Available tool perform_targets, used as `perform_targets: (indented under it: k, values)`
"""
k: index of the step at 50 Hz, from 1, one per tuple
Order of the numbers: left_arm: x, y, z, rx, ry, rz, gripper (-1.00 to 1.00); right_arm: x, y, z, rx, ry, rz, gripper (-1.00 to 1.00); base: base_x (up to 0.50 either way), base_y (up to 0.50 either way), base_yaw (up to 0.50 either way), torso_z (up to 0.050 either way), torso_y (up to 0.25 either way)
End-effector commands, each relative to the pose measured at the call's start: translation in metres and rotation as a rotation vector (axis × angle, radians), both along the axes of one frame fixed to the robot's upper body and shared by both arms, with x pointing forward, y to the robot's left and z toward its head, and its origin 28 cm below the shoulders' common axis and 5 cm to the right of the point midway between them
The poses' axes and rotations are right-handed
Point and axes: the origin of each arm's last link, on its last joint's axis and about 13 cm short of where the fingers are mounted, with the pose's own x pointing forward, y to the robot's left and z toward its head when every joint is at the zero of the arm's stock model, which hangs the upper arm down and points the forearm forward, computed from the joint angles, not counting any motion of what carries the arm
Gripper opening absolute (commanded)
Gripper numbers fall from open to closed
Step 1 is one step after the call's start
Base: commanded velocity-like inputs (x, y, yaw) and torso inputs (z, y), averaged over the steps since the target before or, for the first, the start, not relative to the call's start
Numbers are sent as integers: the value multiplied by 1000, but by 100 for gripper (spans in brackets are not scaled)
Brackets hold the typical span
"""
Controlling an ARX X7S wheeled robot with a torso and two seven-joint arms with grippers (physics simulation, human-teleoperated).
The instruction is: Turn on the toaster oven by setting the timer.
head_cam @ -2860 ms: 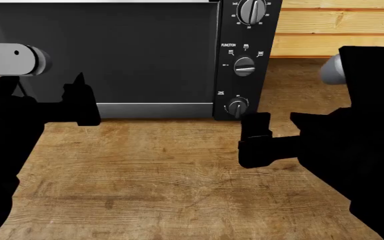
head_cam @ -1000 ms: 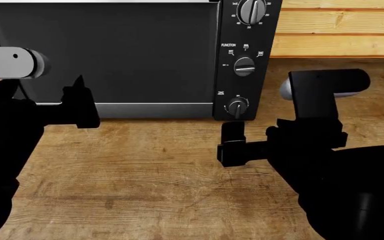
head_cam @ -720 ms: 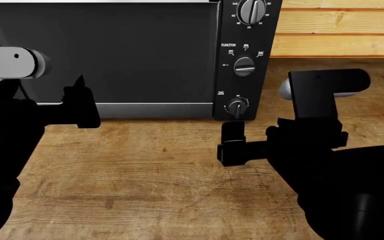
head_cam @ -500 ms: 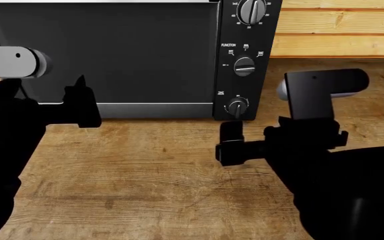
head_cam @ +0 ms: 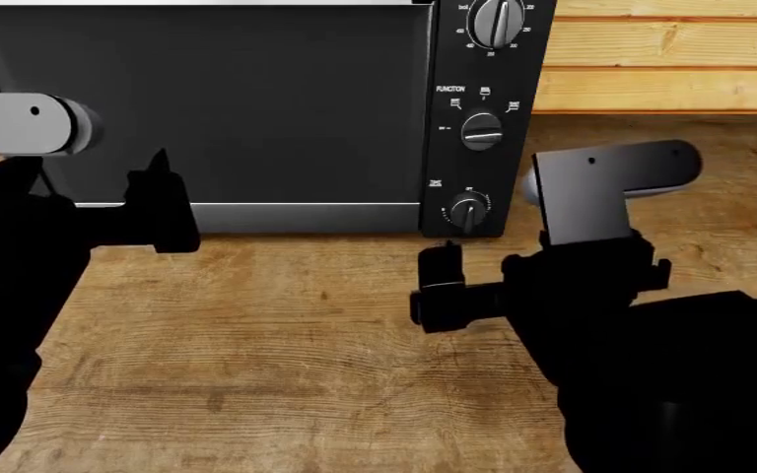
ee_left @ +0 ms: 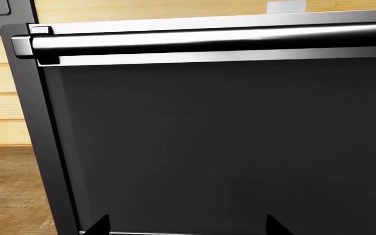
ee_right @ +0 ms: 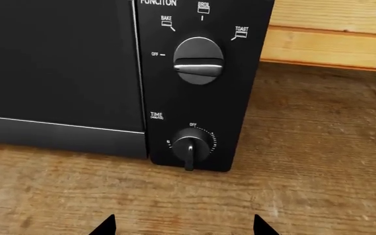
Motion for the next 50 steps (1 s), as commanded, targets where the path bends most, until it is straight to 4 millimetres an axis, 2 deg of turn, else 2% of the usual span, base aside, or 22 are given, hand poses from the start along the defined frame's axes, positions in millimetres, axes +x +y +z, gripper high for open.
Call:
perform_targets:
  k: [1, 26, 50]
  values:
    - [1, 0, 0, -3, 2, 0, 100, 5, 3, -2, -2, 6, -29, 100, 0, 0, 0, 0, 0]
    - [0, 1, -1, -7, 4, 4, 100, 15, 13, -13, 3, 49, -86, 100, 0, 0, 0, 0, 0]
    - [-1, 0, -2, -7, 6, -1, 100, 20, 22, -16, -1, 7, -114, 100, 0, 0, 0, 0, 0]
